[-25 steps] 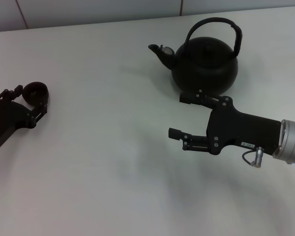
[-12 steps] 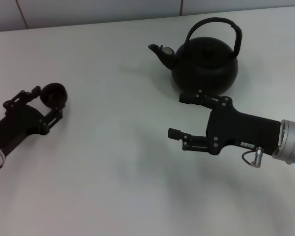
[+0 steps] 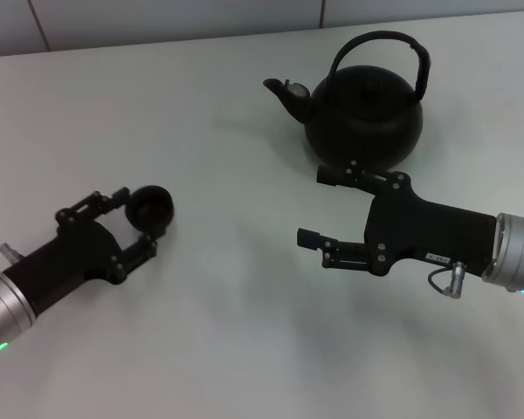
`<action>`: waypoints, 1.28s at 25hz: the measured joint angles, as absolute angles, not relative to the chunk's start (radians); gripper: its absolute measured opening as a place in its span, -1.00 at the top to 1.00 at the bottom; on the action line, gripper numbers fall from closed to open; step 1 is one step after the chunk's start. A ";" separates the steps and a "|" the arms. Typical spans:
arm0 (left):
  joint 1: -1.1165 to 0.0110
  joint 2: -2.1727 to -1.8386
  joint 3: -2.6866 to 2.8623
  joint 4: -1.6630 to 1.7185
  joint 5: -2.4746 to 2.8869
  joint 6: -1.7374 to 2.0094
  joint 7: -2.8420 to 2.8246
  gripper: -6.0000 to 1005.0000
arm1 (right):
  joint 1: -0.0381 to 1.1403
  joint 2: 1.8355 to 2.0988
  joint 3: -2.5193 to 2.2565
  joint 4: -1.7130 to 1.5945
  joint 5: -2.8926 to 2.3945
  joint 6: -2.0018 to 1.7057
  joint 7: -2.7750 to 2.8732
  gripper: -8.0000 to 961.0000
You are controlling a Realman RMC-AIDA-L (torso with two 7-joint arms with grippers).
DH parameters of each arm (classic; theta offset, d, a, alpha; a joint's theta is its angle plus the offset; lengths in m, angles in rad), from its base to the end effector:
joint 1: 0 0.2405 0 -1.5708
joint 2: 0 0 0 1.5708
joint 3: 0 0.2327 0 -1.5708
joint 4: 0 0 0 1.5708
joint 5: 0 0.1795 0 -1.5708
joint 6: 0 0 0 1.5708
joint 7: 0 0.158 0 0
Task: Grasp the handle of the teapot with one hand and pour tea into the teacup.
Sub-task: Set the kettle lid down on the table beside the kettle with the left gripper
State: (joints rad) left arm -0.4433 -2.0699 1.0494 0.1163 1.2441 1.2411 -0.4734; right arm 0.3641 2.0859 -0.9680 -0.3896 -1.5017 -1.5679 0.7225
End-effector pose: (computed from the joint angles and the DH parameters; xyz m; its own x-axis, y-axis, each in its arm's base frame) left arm -0.2669 0.2762 -0.0531 0.8524 0.0711 0.5181 0.3854 -0.7550 -0.5305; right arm 0.2271 0.2513 -0.0284 0.7534 0.0266 -0.6571 -0.2670 -0.9007 -0.3426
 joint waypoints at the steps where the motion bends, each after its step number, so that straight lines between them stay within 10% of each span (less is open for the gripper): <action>1: -0.443 -2.070 1.061 0.117 1.244 1.248 -0.473 -0.31 | 0.364 2.086 -0.969 -0.390 -1.502 -1.567 0.723 -0.73; 32: -0.428 -2.074 1.169 0.116 1.244 1.266 -0.472 -0.33 | 0.373 2.083 -0.965 -0.396 -1.502 -1.562 0.721 -0.73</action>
State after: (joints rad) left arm -0.4275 -2.0740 1.1692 0.1164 1.2440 1.2658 -0.4718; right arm 0.3726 2.0831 -0.9651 -0.3961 -1.5017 -1.5615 0.7208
